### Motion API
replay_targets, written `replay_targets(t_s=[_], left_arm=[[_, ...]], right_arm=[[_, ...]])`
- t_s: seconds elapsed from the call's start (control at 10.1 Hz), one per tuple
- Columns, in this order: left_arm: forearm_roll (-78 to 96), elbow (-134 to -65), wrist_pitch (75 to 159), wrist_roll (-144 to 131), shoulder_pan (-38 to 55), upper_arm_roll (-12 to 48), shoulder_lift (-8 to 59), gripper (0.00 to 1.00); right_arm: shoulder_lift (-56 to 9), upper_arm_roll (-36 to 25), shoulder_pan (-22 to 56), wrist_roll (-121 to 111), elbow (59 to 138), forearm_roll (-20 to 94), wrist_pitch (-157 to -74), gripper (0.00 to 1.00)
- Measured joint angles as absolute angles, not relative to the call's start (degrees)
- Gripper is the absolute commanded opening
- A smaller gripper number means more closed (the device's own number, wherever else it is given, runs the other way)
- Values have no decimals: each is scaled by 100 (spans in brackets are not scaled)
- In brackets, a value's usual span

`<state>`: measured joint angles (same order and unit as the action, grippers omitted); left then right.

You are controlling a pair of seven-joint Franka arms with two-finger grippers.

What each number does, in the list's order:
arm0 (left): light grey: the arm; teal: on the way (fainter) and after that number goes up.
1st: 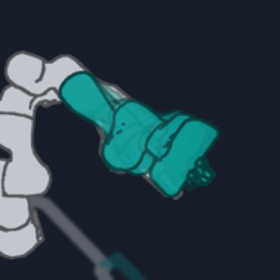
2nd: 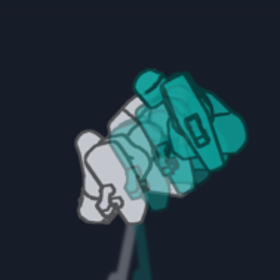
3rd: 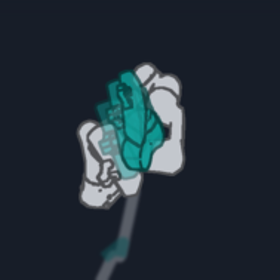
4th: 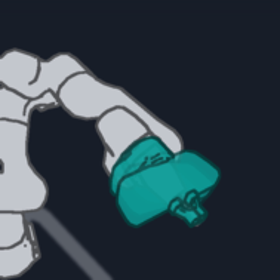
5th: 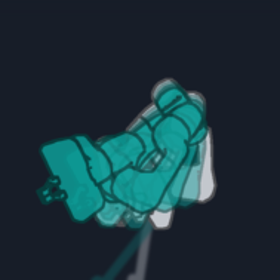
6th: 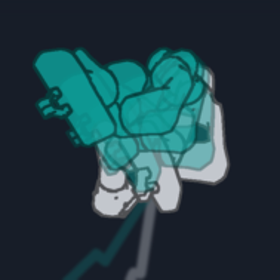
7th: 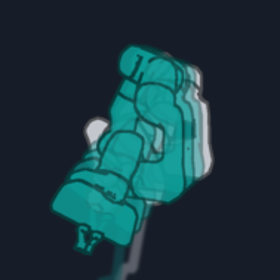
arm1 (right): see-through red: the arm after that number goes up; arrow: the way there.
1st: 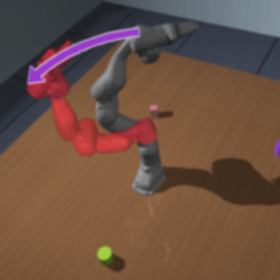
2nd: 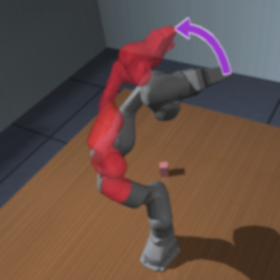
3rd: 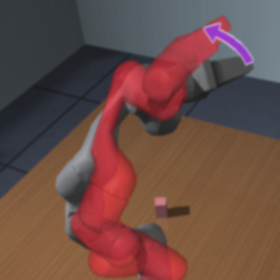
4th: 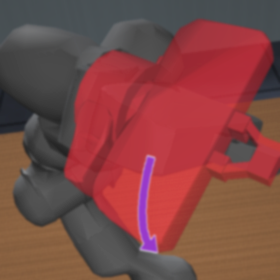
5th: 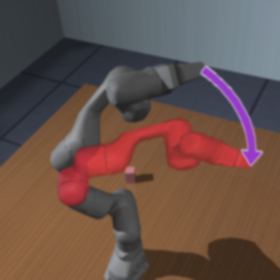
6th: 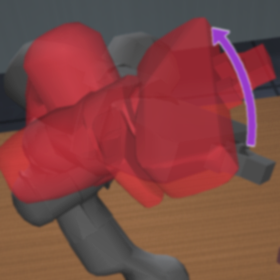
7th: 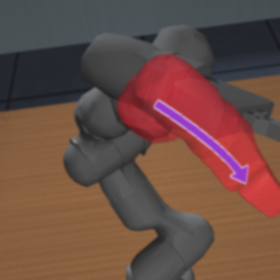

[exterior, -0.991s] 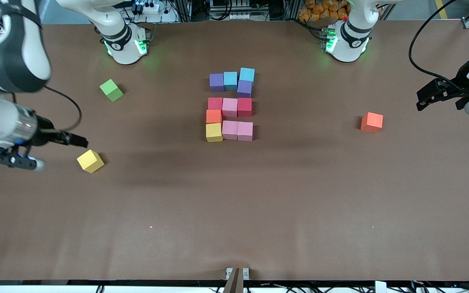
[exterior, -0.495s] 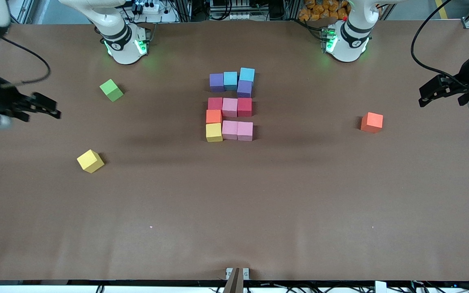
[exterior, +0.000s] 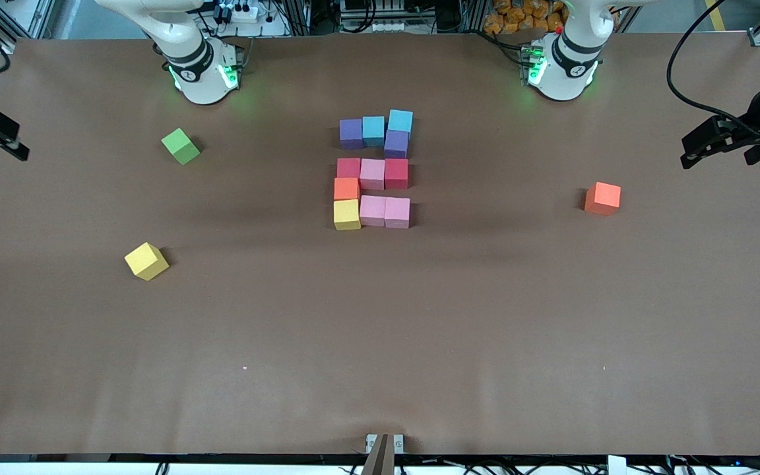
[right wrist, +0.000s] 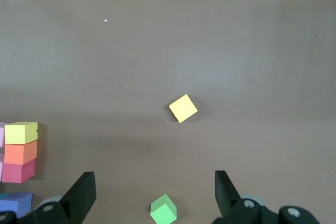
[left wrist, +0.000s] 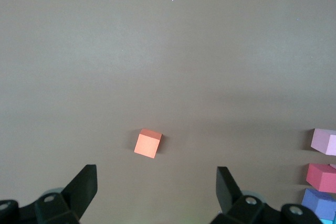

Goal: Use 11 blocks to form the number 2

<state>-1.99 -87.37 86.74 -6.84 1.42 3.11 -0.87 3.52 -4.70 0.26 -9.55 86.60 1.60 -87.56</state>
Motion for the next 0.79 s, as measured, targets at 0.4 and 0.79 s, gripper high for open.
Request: replay_targets(t_s=[0.4, 0.79], left_arm=[[45, -8604, 8616, -703, 151, 288, -92, 100], [78, -8573, 8510, -703, 150, 192, -91, 100]], right_arm=[[316, -473, 55, -956, 8635, 67, -8734, 100], [314, -490, 55, -955, 8635, 63, -8716, 100]])
